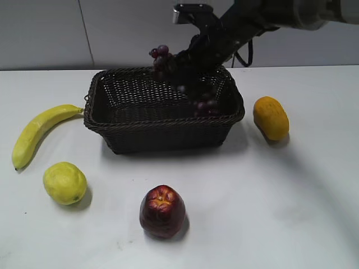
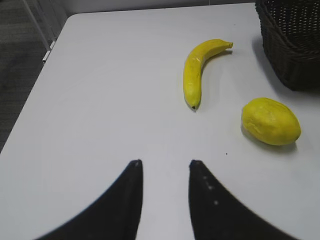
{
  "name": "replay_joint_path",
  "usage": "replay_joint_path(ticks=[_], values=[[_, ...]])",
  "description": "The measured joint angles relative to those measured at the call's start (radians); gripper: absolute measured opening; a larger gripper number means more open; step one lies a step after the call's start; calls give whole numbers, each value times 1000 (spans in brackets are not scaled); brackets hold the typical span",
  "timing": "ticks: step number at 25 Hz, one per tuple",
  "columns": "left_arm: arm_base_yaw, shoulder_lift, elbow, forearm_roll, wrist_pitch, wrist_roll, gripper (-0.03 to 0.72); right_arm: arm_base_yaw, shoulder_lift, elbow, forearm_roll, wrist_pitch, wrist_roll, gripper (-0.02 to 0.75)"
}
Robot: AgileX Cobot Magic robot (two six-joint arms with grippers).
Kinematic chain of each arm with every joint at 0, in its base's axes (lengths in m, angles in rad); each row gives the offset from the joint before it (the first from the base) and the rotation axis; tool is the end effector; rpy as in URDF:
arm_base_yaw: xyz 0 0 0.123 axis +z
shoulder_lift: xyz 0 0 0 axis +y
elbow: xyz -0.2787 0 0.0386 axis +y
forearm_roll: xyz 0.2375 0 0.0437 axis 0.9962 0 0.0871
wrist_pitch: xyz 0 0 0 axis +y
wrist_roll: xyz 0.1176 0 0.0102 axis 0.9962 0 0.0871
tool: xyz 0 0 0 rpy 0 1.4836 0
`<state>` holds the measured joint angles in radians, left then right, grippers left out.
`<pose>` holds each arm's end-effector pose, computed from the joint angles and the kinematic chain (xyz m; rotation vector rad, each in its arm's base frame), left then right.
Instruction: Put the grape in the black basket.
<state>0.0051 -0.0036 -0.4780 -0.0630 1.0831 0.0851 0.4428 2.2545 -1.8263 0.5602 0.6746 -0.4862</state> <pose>0.0141 -0.0065 0.2514 0.0864 2.0817 -0.0211 0.4405 0.2523 0.1661 -0.7302 2.4226 0.5920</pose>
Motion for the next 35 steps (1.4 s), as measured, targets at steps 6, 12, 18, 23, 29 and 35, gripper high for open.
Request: replay_joint_path(ticks=[6, 12, 18, 23, 29, 35], values=[[0, 0, 0, 0, 0, 0, 237, 2, 12, -15, 22, 50, 12, 301], [0, 0, 0, 0, 0, 0, 237, -8, -72, -125, -23, 191, 59, 615], [0, 0, 0, 0, 0, 0, 237, -81, -298, -177, -158, 419, 173, 614], [0, 0, 0, 0, 0, 0, 237, -191, -501, -86, -318, 522, 238, 599], [0, 0, 0, 0, 0, 0, 237, -252, -819, 272, -476, 512, 342, 585], [0, 0, 0, 0, 0, 0, 237, -252, -1200, 717, -475, 417, 435, 585]])
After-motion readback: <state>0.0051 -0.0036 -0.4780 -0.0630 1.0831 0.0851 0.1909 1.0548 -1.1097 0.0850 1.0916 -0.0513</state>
